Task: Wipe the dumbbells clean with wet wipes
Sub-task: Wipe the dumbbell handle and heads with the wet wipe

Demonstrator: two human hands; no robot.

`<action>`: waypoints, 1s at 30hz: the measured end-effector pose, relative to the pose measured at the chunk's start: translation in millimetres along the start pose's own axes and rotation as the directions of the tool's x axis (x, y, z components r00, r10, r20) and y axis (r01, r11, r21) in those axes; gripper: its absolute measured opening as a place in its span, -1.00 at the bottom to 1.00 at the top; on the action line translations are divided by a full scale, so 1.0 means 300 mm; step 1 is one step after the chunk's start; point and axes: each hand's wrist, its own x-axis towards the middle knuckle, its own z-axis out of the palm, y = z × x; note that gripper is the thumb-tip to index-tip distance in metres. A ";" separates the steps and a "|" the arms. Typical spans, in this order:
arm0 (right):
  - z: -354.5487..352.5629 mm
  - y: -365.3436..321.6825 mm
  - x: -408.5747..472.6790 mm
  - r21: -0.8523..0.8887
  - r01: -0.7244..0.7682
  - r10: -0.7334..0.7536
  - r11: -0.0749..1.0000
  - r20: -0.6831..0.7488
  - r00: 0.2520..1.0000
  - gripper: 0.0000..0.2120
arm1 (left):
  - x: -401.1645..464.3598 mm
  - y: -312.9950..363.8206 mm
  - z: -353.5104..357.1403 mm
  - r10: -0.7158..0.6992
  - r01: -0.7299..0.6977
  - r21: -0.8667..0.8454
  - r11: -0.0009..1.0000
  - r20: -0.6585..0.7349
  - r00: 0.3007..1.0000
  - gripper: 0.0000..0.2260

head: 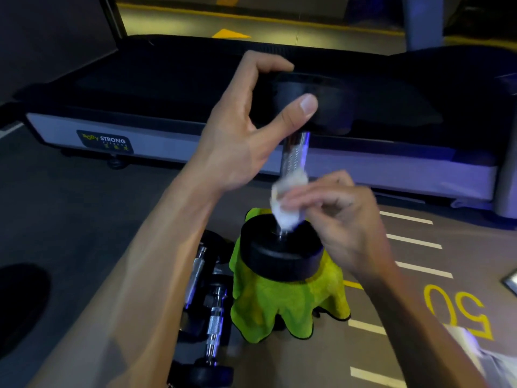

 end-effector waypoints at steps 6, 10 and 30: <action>-0.055 0.069 -0.087 -0.093 -0.077 0.084 0.993 0.076 0.994 -0.70 | -0.005 -0.004 -0.005 -0.002 0.002 -0.008 1.000 -0.004 1.000 -0.66; -0.030 0.026 -0.085 -0.135 0.017 0.004 0.991 0.152 0.988 -0.73 | -0.006 -0.002 0.002 0.009 -0.009 -0.024 1.000 0.001 1.000 -0.67; 0.005 -0.016 -0.017 -0.126 0.044 -0.059 0.991 -0.117 0.991 -0.89 | 0.013 -0.017 0.003 -0.015 0.015 -0.023 1.000 0.002 1.000 -0.66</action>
